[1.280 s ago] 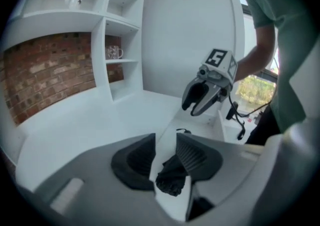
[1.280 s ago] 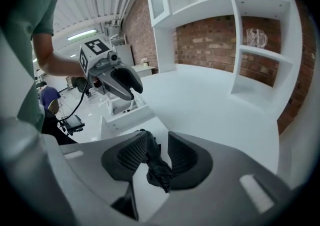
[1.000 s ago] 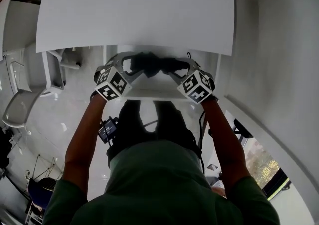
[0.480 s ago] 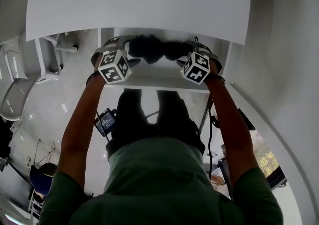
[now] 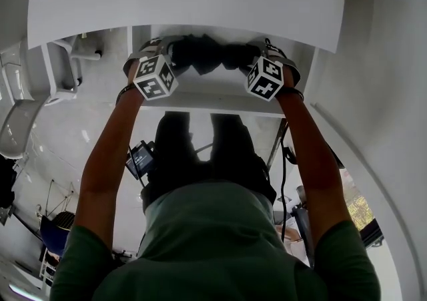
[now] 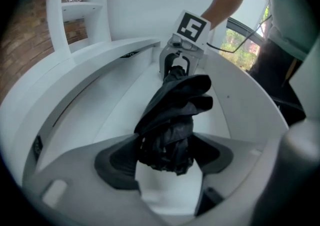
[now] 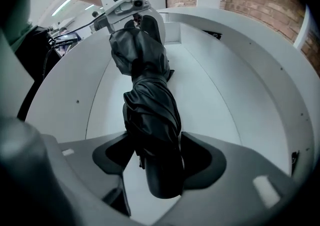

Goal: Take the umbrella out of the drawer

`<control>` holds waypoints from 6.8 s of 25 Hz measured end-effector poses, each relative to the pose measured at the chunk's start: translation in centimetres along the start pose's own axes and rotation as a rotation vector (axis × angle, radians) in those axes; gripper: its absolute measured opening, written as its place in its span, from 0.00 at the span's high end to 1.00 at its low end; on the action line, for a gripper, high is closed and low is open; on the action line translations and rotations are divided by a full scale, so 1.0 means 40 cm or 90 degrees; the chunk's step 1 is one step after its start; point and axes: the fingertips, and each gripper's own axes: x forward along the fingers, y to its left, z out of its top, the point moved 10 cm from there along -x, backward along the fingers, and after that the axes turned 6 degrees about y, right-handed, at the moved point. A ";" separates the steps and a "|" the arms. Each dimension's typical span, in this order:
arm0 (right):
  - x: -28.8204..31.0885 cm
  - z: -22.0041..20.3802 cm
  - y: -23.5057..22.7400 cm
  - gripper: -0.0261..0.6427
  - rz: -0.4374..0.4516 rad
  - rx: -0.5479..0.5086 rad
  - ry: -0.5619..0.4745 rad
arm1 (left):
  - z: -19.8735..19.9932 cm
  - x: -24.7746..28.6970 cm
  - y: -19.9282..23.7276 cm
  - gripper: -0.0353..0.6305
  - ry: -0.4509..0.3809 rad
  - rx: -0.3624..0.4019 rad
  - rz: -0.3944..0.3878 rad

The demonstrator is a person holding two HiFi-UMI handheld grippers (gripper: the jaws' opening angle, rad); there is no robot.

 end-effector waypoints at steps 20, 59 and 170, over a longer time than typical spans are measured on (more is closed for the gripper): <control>-0.195 -0.003 0.068 0.62 -0.034 -0.040 -0.032 | 0.103 -0.153 -0.050 0.58 0.028 0.013 0.031; -0.850 0.312 -0.090 0.63 -0.292 -0.179 -0.098 | 0.285 -0.837 0.104 0.58 -0.009 0.068 0.309; -1.522 0.437 0.511 0.95 -0.442 0.225 -0.658 | 0.279 -1.532 -0.330 0.94 -0.619 -0.078 0.374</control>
